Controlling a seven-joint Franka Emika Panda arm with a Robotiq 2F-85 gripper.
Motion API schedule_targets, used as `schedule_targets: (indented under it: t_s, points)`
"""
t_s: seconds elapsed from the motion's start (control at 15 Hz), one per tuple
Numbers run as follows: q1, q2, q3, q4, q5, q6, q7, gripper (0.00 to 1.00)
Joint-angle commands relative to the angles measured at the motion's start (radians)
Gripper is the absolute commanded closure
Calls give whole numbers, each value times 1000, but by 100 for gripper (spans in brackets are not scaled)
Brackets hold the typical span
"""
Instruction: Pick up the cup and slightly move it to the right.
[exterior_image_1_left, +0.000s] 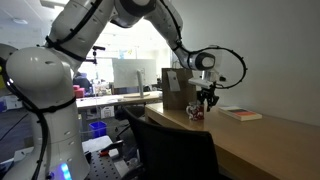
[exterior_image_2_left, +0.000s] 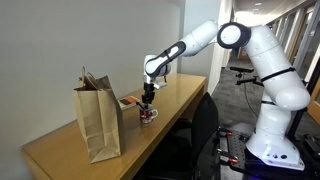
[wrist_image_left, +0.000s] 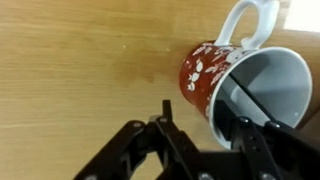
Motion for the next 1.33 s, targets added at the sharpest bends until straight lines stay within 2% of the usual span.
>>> schedule_targets:
  t_s: [0.0,0.2,0.53,0.87,1.0,1.27]
  points:
    - [-11,12,12,34,5,-29,-38,80]
    - [-10,6,7,35,1,-28,-30,99]
    - [-18,-51,-27,-10,-53,-16,-37,98]
    - [-45,-149,-91,-98,-196,-18,-107,98]
    - [-79,-182,-99,-148,-200,19,-154,98]
    - [-157,-194,-99,-211,-126,83,-223,98]
